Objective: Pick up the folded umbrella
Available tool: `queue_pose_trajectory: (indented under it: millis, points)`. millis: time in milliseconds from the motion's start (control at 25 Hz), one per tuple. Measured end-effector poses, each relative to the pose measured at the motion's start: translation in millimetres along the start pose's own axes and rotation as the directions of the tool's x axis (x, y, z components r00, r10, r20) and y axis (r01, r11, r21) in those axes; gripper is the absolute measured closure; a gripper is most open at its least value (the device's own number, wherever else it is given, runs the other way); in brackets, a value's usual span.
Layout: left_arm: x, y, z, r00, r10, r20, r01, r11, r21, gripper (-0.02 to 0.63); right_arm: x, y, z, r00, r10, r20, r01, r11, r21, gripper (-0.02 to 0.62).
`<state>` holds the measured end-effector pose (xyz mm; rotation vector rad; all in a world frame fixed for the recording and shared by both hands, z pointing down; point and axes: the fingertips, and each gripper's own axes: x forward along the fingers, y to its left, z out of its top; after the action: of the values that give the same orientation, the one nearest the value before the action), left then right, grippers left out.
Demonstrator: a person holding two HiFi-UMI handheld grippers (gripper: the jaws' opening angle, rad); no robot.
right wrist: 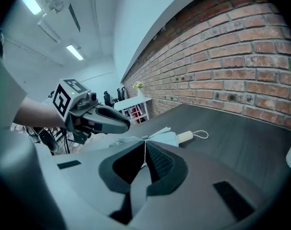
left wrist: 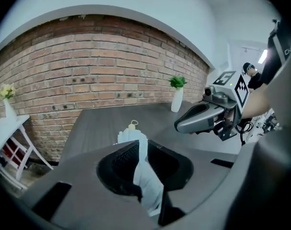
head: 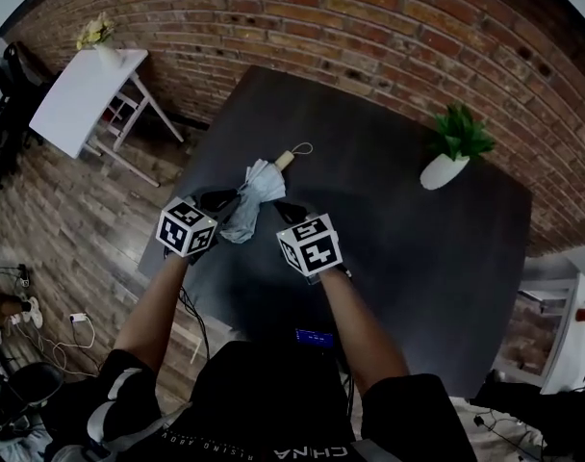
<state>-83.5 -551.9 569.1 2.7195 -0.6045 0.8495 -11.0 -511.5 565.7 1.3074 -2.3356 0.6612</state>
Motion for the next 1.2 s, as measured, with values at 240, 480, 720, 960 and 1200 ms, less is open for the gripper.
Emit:
queue_pose_trajectory:
  millis: [240,480,720,960,1200]
  points:
    - [36.1,15.9,-23.5,0.985,-0.051,-0.165,0.054,0.998,0.013,0.427,29.5,-9.3,-0.5,1.000,-0.011,-0.023,0.012,0.999,0.035,0.584]
    - [62.3,14.7,-49.1,0.958,-0.073,-0.277,0.063,0.997,-0.043,0.298,44.8,-12.2,-1.9,0.999,-0.012,-0.040,0.014,0.998,0.055,0.583]
    - [78.8,22.2,-67.8,0.927,-0.027,-0.373,0.028,1.000,-0.003,0.285,47.8,-23.0,-7.7,0.999,-0.016,-0.038,0.019,0.996,0.087,0.583]
    - [90.3,22.5,-76.8,0.913,-0.059,-0.404,0.055,0.998,-0.021,0.278,49.1,-31.7,-15.5,0.998,-0.029,-0.049,0.034,0.993,0.109,0.583]
    - [95.0,24.0,-81.1,0.910,-0.098,-0.402,0.084,0.995,-0.052,0.278,48.9,-36.0,-23.7,0.997,-0.036,-0.062,0.044,0.992,0.122,0.583]
